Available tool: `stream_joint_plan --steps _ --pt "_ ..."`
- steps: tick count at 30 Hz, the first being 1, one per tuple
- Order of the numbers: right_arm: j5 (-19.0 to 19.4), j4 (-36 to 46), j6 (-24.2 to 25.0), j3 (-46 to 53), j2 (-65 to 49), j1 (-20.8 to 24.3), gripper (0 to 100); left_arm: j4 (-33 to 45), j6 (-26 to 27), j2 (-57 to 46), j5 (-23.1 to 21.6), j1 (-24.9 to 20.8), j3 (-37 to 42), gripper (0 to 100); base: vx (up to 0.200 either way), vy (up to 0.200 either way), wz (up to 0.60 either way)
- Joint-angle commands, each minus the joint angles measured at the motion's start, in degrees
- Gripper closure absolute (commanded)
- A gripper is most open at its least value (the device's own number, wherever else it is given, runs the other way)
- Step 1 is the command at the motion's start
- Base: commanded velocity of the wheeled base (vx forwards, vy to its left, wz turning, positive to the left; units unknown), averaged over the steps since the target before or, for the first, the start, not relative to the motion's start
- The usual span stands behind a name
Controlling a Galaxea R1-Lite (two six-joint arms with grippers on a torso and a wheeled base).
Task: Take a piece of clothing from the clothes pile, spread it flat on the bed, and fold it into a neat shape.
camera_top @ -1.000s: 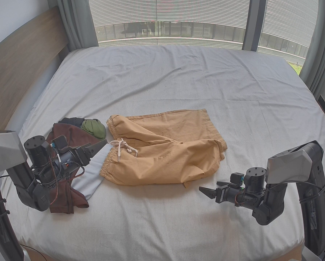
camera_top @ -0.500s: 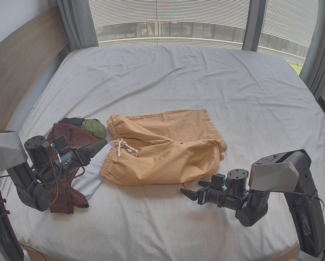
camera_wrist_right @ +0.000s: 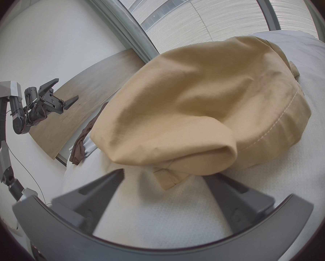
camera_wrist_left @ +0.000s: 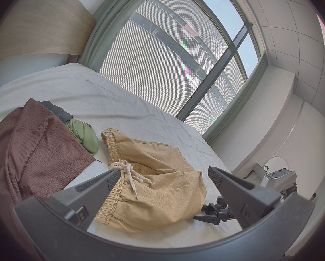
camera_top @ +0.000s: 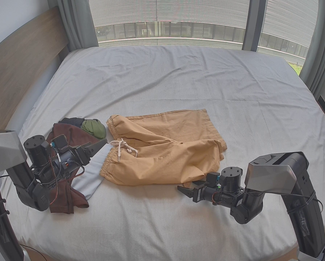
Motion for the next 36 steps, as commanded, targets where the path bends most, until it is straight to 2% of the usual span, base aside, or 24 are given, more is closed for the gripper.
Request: stream_joint_plan --steps 1,12,17,23,28,36 --pt "-0.01 0.16 0.08 -0.27 0.17 0.07 100 0.04 -0.01 -0.04 0.02 -0.03 0.00 0 0.000 0.000 0.00" --pt "-0.10 -0.55 0.08 0.17 0.34 -0.55 100 -0.05 -0.01 -0.13 0.02 -0.03 0.00 0 0.000 0.000 0.00" --pt "-0.28 -2.13 -0.27 3.24 0.25 -1.34 100 -0.05 -0.01 -0.13 0.02 0.05 0.00 0 0.000 0.000 0.00" --pt "-0.28 -8.02 -1.06 12.21 -2.29 -3.54 100 -0.05 -0.01 -0.22 0.02 0.23 -0.17 0 0.000 0.000 0.00" --pt "-0.19 -8.46 -3.26 17.92 -5.90 -5.73 100 0.04 -0.36 -0.83 0.02 0.23 -0.17 0 0.000 0.000 0.00" --pt "0.25 -8.28 -3.17 15.99 -6.16 -4.85 100 0.04 -0.27 -1.01 0.02 0.14 -0.08 0 0.000 0.000 0.00"
